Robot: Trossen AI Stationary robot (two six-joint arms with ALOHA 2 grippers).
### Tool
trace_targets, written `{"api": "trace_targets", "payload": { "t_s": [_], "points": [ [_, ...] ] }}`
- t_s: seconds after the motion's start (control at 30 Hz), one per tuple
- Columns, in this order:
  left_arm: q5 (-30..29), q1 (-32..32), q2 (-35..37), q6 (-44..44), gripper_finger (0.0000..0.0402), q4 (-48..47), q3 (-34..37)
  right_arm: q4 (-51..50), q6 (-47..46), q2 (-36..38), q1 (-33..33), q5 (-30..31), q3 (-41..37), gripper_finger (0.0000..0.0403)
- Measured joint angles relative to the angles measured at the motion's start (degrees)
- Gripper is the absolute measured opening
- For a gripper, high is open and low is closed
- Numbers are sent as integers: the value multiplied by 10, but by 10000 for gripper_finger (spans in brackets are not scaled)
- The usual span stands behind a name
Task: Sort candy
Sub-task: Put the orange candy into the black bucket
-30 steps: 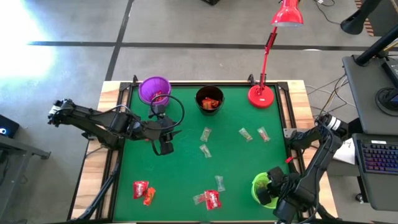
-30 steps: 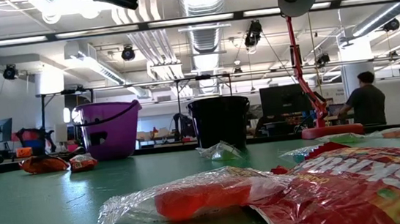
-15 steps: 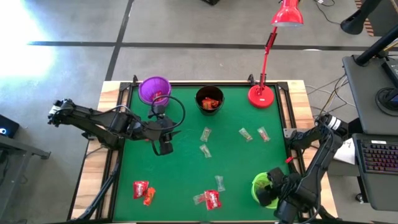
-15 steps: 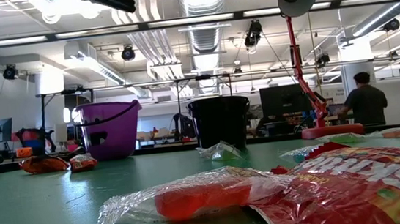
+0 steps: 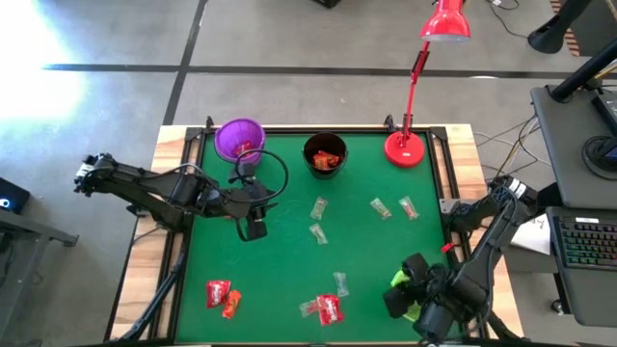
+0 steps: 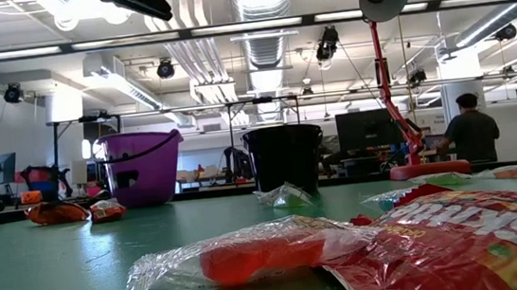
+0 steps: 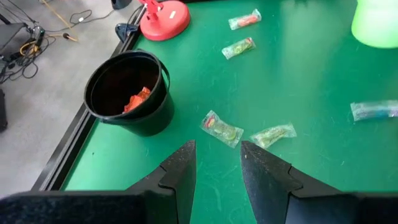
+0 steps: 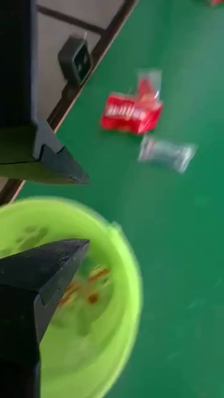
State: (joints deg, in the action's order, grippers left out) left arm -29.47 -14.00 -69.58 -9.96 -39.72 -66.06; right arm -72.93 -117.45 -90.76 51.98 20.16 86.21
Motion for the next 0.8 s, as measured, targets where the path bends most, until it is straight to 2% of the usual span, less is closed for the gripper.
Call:
{"api": "trace_targets", "payload": {
  "t_s": [0.13,0.33,0.47,0.67,0.8],
  "points": [
    [0,2,-1,-22,109,-35,1,0,75,0,-35,29,13,144],
    [-29,2,-9,-59,109,-138,26,0,172,0,-90,30,15,144],
    [-28,12,-9,-81,109,-156,57,1,216,0,-119,30,15,144],
    [-29,48,-9,-248,109,-162,84,4,245,0,-150,30,15,144],
    [-30,54,-9,-289,109,-161,95,4,257,0,-167,30,15,144]
  ]
}}
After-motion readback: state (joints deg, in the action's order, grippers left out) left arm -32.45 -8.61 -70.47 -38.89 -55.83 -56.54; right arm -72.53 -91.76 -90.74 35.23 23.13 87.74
